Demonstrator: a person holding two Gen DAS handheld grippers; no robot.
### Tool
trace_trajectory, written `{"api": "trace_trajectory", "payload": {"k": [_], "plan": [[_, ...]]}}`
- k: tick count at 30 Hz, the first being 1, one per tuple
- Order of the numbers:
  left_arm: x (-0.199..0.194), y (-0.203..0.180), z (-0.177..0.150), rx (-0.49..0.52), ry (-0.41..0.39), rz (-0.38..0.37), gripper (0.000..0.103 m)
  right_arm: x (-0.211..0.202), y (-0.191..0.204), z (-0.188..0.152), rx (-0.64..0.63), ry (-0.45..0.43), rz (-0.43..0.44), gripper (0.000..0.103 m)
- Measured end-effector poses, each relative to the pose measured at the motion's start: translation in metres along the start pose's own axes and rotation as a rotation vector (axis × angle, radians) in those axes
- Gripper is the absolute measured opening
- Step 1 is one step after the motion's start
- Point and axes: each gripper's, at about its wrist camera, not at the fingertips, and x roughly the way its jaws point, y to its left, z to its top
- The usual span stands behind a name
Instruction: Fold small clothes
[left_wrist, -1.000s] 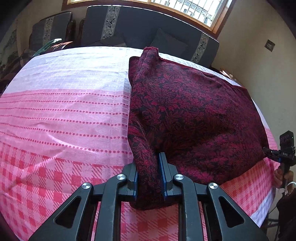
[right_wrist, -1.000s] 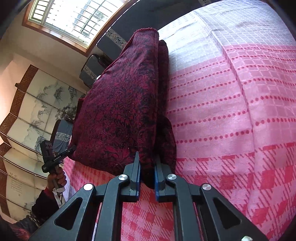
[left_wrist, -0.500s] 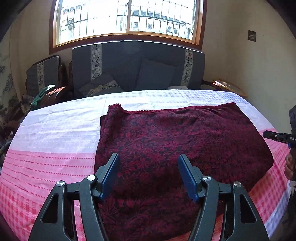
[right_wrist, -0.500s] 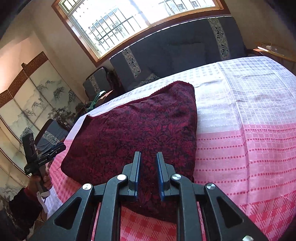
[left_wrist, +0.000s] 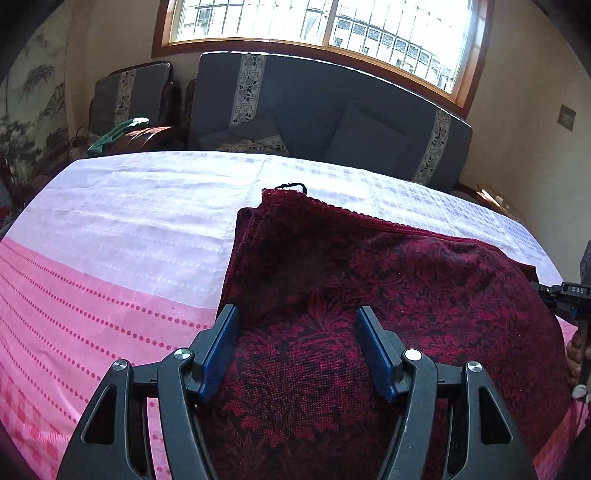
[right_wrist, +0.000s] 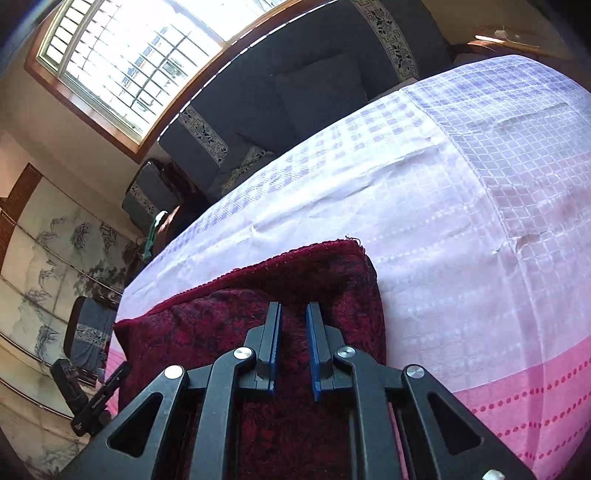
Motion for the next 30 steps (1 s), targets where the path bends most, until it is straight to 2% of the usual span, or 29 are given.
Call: {"api": "trace_trajectory", "payload": {"k": [2,6,8,10,12,16,18,21,22,25,28,30], "plan": [[0.002,-0.002,-0.001,0.008,0.002,0.007,0.066,-0.001,0.001,-0.002,-0.016,-0.024,-0.014,0.002],[0.0,-0.003,-0.004,0.007,-0.01,0.015,0.066,-0.011,0.007,-0.003,-0.026,-0.039,-0.03,0.003],[-0.007,-0.008,-0.007,0.02,-0.033,0.037,0.066,-0.038,0.012,-0.008,-0.028,-0.129,-0.004,0.015],[-0.017,-0.014,-0.009,0.041,-0.065,0.083,0.066,-0.068,0.021,-0.023,-0.035,-0.202,0.045,0.015],[-0.029,-0.02,-0.011,0.063,-0.106,0.151,0.067,-0.087,0.035,-0.045,-0.085,-0.225,0.052,0.016],[-0.058,-0.029,-0.019,0.096,-0.178,0.214,0.07,-0.096,0.068,-0.102,-0.277,-0.202,-0.09,0.027],[-0.072,-0.036,-0.025,0.129,-0.21,0.27,0.076,-0.092,0.076,-0.127,-0.351,-0.194,-0.174,0.027],[-0.089,-0.042,-0.032,0.188,-0.249,0.33,0.08,-0.081,0.079,-0.147,-0.399,-0.186,-0.28,0.038],[-0.093,-0.045,-0.034,0.205,-0.256,0.349,0.081,-0.076,0.079,-0.15,-0.401,-0.183,-0.311,0.044],[-0.106,-0.049,-0.039,0.24,-0.269,0.366,0.083,-0.07,0.079,-0.155,-0.387,-0.2,-0.33,0.051],[-0.114,-0.05,-0.04,0.256,-0.284,0.368,0.085,-0.068,0.085,-0.162,-0.387,-0.217,-0.328,0.071],[-0.12,-0.051,-0.041,0.259,-0.291,0.365,0.086,-0.063,0.092,-0.166,-0.416,-0.215,-0.368,0.077]]}}
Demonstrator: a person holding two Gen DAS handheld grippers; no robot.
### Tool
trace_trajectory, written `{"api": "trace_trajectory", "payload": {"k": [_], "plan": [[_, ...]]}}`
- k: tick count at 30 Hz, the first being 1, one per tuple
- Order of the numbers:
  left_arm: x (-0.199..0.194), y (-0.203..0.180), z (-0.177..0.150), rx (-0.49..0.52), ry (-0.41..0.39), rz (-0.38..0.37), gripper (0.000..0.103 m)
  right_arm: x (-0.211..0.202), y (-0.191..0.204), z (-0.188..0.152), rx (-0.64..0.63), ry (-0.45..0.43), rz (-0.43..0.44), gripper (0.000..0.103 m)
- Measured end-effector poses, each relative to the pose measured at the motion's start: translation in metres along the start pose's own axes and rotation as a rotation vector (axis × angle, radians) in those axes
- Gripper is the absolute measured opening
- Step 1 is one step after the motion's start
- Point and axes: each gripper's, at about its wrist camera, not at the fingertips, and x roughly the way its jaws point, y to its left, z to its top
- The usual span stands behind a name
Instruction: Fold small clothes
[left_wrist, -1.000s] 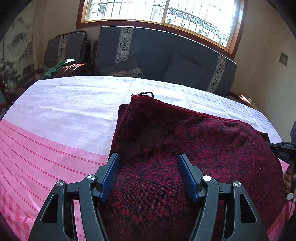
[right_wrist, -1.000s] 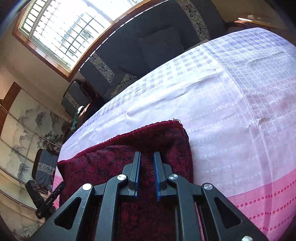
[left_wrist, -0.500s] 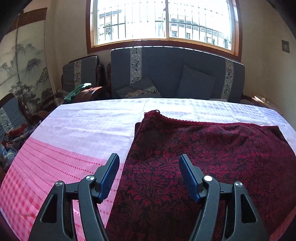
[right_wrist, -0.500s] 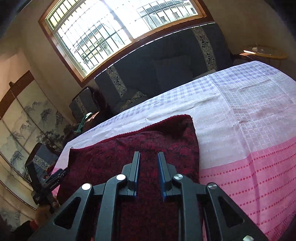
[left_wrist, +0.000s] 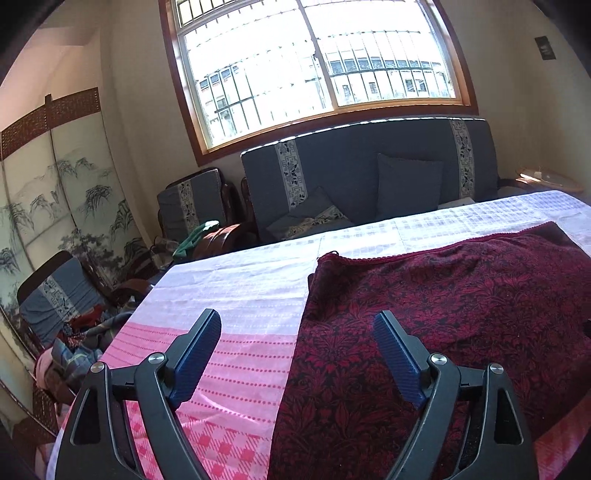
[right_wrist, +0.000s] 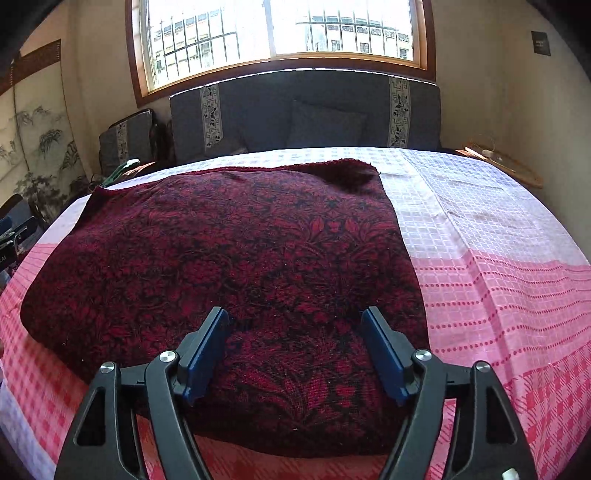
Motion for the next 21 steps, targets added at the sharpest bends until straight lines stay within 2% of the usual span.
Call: {"api": "trace_trajectory", "payload": {"k": [4,8,17,21], "plan": [[-0.005,0.001,0.0,-0.002,0.0,0.0,0.087,0.008,0.014,0.0,-0.073,0.043,-0.048,0.093],[-0.006,0.001,-0.002,-0.003,0.008,0.0,0.087,0.017,0.016,-0.001,-0.092,0.101,-0.037,0.102],[0.013,0.0,-0.008,0.013,0.042,0.002,0.087,0.022,0.013,-0.001,-0.079,0.109,-0.007,0.103],[0.023,0.002,-0.01,0.009,0.061,-0.006,0.087,0.024,0.018,-0.001,-0.103,0.117,-0.03,0.103]]}}
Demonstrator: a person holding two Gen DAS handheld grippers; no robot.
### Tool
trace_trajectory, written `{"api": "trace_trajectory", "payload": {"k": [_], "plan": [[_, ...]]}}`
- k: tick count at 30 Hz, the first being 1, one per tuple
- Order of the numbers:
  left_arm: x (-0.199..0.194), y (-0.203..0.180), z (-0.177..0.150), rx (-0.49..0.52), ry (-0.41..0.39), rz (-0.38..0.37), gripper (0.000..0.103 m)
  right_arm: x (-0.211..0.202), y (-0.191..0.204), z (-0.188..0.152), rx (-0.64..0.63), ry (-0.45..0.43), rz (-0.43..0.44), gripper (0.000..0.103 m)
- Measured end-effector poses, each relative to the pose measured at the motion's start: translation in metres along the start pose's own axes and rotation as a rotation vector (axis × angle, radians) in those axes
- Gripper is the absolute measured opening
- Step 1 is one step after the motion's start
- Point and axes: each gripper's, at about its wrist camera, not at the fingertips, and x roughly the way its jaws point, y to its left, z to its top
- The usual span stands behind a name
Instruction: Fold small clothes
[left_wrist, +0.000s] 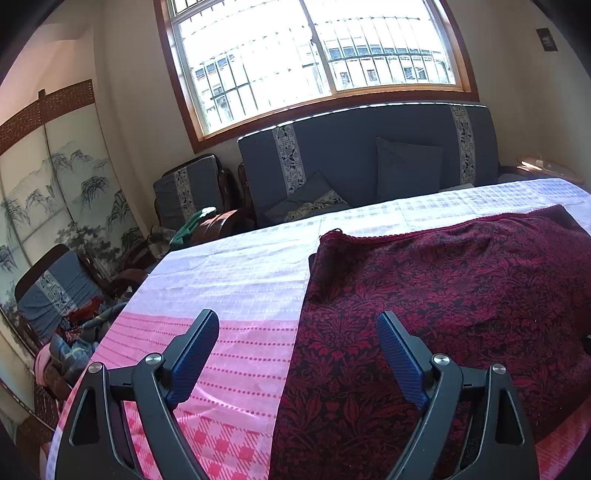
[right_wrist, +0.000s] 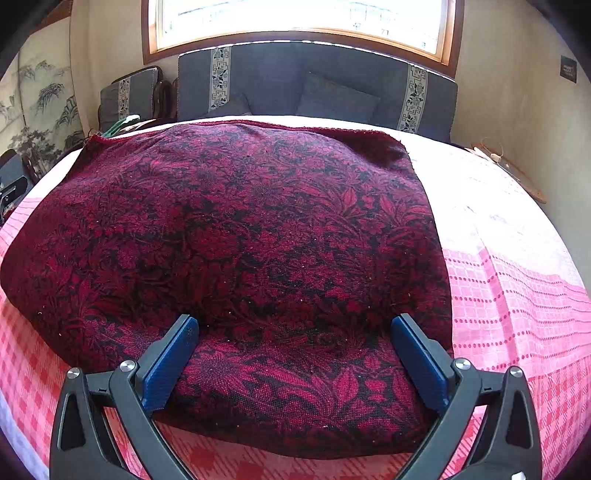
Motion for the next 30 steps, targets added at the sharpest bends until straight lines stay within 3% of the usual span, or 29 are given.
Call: {"api": "trace_trajectory", "payload": {"k": [9,17,23,30], "plan": [[0.013,0.011,-0.005,-0.017,-0.005,-0.045,0.087,-0.002,-0.005,-0.002,0.02,-0.006,0.03,0.103],[0.031,0.029,-0.013,-0.064,0.078,-0.136,0.087,-0.003,0.0,-0.002,0.006,-0.009,-0.017,0.103],[0.058,0.056,-0.024,-0.214,0.22,-0.449,0.087,-0.002,-0.001,-0.003,0.012,-0.01,-0.015,0.103],[0.083,0.075,-0.033,-0.312,0.289,-0.651,0.087,-0.004,-0.005,-0.004,0.025,-0.017,0.002,0.103]]}}
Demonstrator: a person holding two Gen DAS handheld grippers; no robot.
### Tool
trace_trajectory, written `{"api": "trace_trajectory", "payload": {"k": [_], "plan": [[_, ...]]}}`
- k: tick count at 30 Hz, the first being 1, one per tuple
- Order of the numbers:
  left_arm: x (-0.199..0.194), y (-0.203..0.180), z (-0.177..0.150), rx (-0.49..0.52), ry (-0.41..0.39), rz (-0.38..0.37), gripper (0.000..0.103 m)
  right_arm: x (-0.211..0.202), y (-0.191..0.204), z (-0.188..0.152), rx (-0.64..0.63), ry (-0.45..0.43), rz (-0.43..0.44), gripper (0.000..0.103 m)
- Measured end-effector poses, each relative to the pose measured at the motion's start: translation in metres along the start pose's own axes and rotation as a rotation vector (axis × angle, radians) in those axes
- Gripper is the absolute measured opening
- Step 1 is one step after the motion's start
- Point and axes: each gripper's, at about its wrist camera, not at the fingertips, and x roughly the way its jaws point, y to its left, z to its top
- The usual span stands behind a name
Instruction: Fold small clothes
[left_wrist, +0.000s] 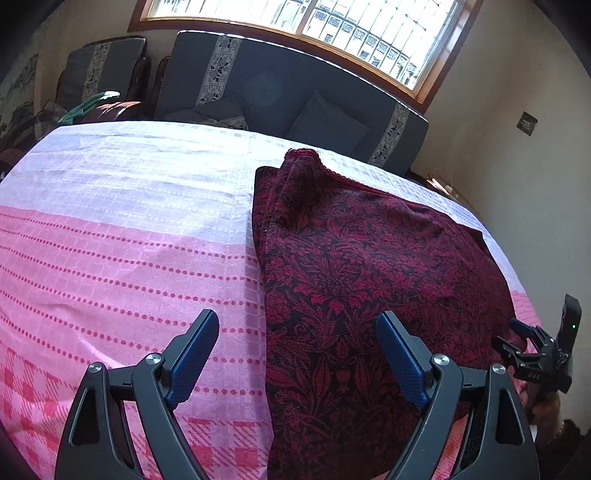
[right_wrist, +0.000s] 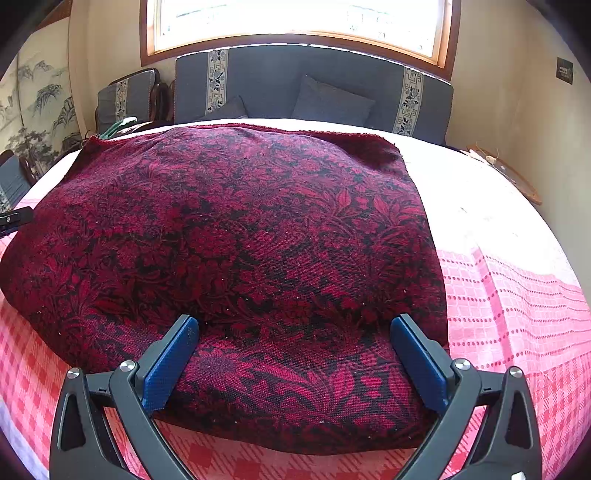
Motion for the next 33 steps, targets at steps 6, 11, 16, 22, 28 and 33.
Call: {"api": "trace_trajectory", "payload": {"k": [6,11,16,22,28,33], "plan": [[0.026,0.015,0.018,-0.02,0.118,-0.161,0.086,0.0,-0.003,0.0,0.009,-0.006,0.011,0.103],[0.051,0.007,0.04,0.033,0.233,-0.282,0.086,0.0,-0.003,0.0,0.011,-0.007,0.013,0.103],[0.066,0.006,0.054,0.054,0.24,-0.354,0.088,-0.002,-0.005,-0.001,0.022,-0.011,0.02,0.103],[0.072,0.016,0.059,0.014,0.242,-0.403,0.086,-0.002,-0.005,-0.002,0.024,-0.011,0.012,0.103],[0.057,0.0,0.056,0.031,0.147,-0.28,0.034,-0.002,-0.005,-0.001,0.025,-0.011,0.012,0.103],[0.047,-0.012,0.061,0.038,0.145,-0.222,0.028,-0.026,-0.02,0.002,0.173,-0.115,0.129,0.099]]}}
